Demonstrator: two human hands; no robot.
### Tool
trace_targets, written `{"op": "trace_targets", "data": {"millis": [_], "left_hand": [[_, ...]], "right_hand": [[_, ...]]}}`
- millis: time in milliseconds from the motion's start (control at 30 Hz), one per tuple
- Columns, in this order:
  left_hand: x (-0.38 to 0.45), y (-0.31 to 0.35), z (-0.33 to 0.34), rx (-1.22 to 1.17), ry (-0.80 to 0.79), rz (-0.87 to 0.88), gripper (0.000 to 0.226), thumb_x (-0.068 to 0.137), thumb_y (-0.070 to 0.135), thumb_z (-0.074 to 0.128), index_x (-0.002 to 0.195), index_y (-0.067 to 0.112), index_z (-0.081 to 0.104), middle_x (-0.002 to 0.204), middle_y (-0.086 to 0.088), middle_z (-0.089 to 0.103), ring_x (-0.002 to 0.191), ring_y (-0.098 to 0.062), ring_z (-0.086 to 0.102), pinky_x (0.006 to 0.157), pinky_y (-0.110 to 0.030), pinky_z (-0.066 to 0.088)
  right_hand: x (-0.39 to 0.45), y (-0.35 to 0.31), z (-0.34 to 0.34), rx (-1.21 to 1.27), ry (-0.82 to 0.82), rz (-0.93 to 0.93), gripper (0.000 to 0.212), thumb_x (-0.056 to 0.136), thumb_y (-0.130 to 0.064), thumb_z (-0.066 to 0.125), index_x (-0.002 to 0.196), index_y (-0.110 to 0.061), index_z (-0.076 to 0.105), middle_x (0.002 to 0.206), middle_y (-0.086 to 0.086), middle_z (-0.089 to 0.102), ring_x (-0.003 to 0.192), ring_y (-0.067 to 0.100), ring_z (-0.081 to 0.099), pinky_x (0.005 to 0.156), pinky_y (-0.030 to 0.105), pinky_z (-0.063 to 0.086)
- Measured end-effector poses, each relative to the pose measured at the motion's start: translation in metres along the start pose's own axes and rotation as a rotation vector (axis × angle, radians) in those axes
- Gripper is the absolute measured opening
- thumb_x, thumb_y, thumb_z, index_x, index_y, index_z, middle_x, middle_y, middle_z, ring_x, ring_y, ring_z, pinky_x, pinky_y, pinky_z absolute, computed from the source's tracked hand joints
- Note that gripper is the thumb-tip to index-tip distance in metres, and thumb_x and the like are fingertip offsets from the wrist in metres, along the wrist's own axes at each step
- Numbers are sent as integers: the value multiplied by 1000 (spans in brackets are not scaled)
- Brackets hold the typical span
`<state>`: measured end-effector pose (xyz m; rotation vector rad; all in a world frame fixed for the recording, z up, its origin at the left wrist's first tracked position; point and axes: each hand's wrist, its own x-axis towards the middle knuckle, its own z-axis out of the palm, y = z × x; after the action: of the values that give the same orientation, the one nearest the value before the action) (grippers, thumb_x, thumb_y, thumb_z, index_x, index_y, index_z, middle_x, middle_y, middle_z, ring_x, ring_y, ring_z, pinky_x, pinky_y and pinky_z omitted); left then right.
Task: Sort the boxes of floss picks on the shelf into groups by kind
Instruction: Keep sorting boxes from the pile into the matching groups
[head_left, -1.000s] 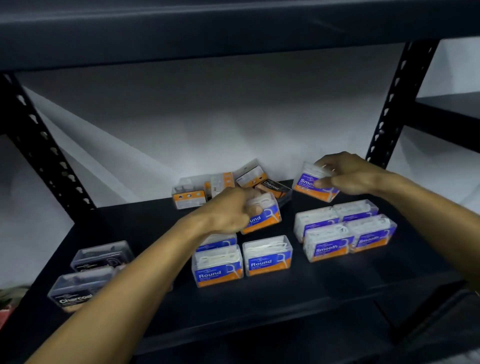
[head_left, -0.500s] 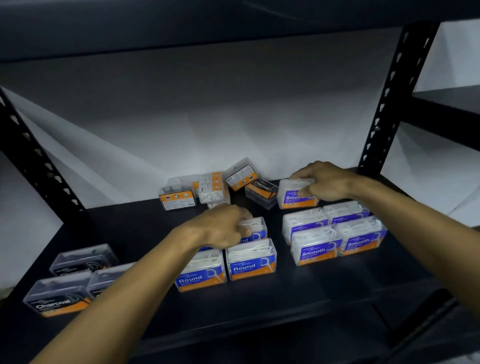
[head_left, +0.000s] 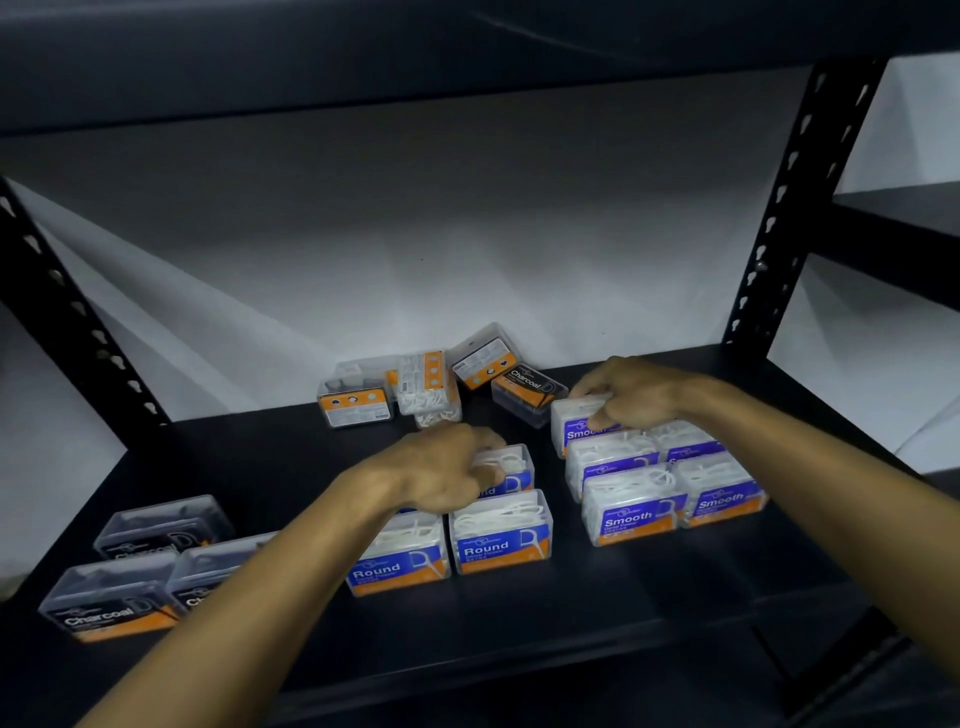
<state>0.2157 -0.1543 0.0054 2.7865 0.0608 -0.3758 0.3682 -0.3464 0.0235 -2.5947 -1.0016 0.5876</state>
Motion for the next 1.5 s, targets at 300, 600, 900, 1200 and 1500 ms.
{"op": "trace_targets", "data": {"millis": [300, 600, 900, 1200, 1500], "left_hand": [[-1, 0, -1, -36, -13, 6, 48, 98, 38, 52, 144, 30, 41, 140, 6, 54, 123, -14, 53, 102, -37, 46], [3, -4, -2, -91, -16, -4, 56, 96, 41, 55, 148, 34, 35, 147, 6, 48, 131, -15, 47, 107, -37, 41], [4, -21, -23, -61, 393, -147, 36, 99, 47, 44, 125, 26, 59, 125, 0, 65, 109, -19, 60, 87, -32, 48], [60, -36, -35, 129, 551, -583, 82, 81, 68, 59, 135, 9, 39, 130, -12, 50, 118, -30, 52, 91, -42, 45], [84, -48, -28, -4, 563, -615, 69, 85, 62, 58, 124, 7, 44, 122, -15, 58, 111, -32, 59, 83, -40, 49]], "right_hand": [[8, 8, 5, 46, -13, -23, 37, 83, -16, 68, 118, -24, 64, 114, -4, 65, 101, 12, 61, 94, 35, 49], [12, 11, 2, 44, -67, -20, 42, 82, -18, 70, 123, -25, 60, 121, -6, 63, 103, 11, 60, 91, 30, 48], [16, 1, -8, 77, -16, 11, 48, 87, -44, 61, 130, -24, 52, 126, -1, 61, 110, 15, 56, 98, 34, 44], [47, -16, -5, 85, 241, 44, 39, 90, -44, 57, 123, -22, 58, 131, 2, 58, 117, 19, 53, 91, 28, 42], [61, -29, -2, -53, 185, 138, 51, 88, -47, 57, 129, -18, 52, 130, 5, 56, 115, 22, 53, 96, 38, 45]]}}
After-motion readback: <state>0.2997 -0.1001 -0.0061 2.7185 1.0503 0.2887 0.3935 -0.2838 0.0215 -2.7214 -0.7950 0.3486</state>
